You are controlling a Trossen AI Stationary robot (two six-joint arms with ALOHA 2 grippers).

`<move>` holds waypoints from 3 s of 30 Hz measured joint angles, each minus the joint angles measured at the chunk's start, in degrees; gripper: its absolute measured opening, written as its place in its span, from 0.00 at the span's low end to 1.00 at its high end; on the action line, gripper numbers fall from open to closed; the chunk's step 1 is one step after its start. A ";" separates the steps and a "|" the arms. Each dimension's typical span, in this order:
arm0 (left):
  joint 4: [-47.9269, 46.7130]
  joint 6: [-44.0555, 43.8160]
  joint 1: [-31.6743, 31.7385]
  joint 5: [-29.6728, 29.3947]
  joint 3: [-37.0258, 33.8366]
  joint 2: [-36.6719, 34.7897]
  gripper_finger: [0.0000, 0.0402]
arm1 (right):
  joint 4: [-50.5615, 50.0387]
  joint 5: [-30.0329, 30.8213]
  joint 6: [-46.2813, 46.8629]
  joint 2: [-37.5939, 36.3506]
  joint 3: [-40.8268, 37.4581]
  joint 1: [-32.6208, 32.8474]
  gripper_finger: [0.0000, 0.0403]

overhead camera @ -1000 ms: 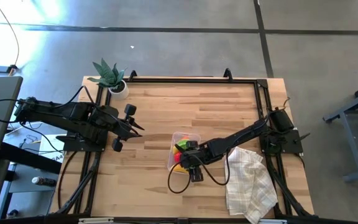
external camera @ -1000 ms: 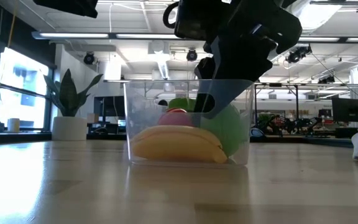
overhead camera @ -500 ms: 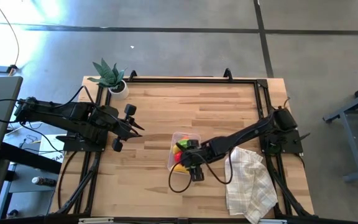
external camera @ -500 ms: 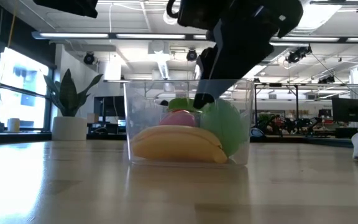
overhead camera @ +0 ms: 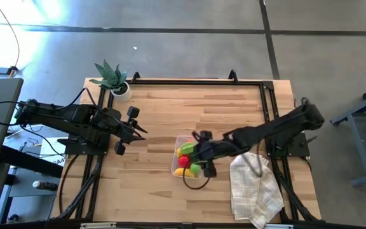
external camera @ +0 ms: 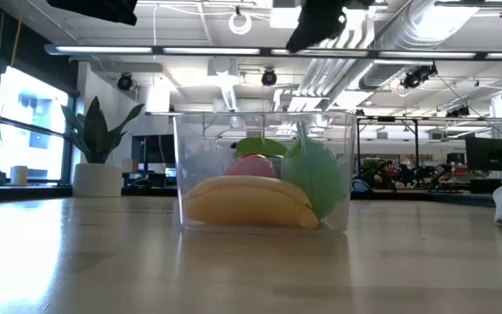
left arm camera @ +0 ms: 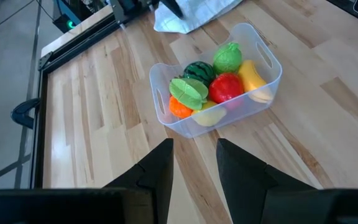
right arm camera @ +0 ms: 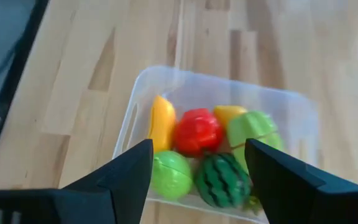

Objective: Pick and placing Produce into tupperware
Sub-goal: Return to Home Position

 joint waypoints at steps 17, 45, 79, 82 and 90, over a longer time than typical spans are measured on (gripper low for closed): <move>0.00 -0.01 0.01 0.00 0.00 -0.02 0.28 | -11.31 6.92 -0.20 -22.76 0.00 0.02 0.48; 0.00 0.01 0.01 0.00 0.00 0.01 0.28 | 24.31 4.26 8.06 -61.84 -33.11 1.02 0.03; 0.00 0.00 0.00 -0.01 0.02 0.00 0.28 | 29.00 -4.89 14.94 -85.55 -54.90 -10.97 0.03; 0.00 0.00 -0.01 0.00 0.00 0.00 0.28 | 33.17 -5.33 15.68 -85.55 -57.92 -10.95 0.03; 0.00 -0.01 0.00 0.00 0.01 -0.01 0.28 | 43.12 -7.69 18.45 -85.55 -65.19 -10.86 0.03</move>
